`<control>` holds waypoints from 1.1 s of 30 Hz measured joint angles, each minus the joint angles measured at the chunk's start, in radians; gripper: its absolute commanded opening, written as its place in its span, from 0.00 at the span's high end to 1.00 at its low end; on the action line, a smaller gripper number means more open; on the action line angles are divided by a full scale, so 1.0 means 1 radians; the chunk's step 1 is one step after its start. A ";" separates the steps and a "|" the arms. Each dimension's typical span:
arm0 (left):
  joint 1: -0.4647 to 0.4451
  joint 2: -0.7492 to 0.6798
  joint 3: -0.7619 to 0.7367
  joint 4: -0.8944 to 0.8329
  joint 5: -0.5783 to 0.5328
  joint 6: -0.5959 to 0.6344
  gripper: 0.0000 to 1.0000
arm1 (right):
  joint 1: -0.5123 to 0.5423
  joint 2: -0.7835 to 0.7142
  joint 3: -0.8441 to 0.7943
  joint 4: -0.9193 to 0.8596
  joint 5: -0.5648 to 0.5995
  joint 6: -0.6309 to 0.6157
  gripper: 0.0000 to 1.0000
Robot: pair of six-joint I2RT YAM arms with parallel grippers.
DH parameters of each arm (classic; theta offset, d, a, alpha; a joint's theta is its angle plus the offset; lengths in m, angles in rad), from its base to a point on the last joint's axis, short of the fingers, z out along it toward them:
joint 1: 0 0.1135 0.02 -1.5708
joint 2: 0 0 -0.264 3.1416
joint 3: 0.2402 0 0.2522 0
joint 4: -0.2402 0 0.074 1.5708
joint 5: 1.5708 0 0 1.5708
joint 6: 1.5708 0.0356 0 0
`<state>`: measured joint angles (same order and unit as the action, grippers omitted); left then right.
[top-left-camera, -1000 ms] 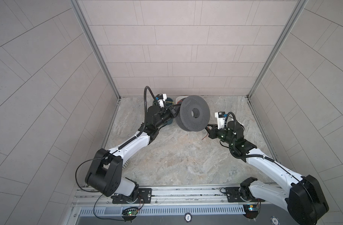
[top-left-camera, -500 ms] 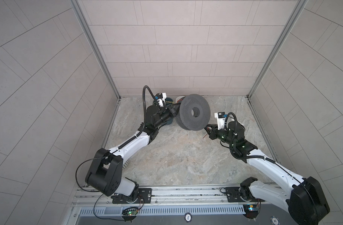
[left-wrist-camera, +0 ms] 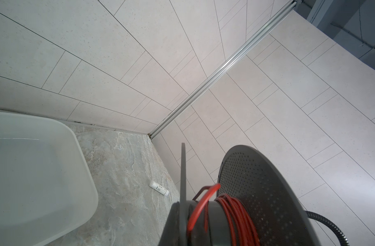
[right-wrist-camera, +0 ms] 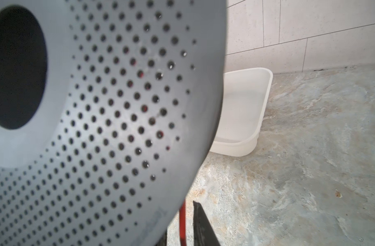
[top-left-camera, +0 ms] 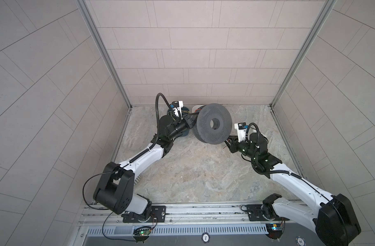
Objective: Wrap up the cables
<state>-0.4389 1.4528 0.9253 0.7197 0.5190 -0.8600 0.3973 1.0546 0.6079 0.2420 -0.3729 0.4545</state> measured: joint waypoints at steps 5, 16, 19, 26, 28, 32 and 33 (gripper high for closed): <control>0.000 0.000 0.000 0.014 0.016 0.002 1.00 | -0.003 0.000 0.000 -0.001 0.021 -0.023 0.77; 0.000 0.001 0.000 0.061 0.043 0.003 1.00 | -0.009 0.035 0.000 0.000 0.066 -0.063 0.75; 0.000 0.004 0.000 0.070 0.051 0.003 1.00 | -0.013 0.043 0.000 0.002 0.071 -0.074 0.75; 0.000 0.010 0.000 0.078 0.069 0.004 1.00 | -0.036 0.056 0.000 0.024 0.075 -0.090 0.72; 0.000 0.010 0.000 0.078 0.072 0.005 1.00 | -0.042 0.056 0.000 0.029 0.075 -0.093 0.72; 0.000 0.011 0.000 0.077 0.076 0.008 1.00 | -0.050 0.056 0.000 0.038 0.075 -0.100 0.75; 0.000 0.012 0.000 0.077 0.075 0.008 1.00 | -0.050 0.056 0.000 0.040 0.075 -0.103 0.76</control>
<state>-0.4389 1.4647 0.9257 0.7967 0.5938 -0.8520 0.3473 1.1107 0.6079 0.2817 -0.2981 0.3515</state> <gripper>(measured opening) 0.073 0.258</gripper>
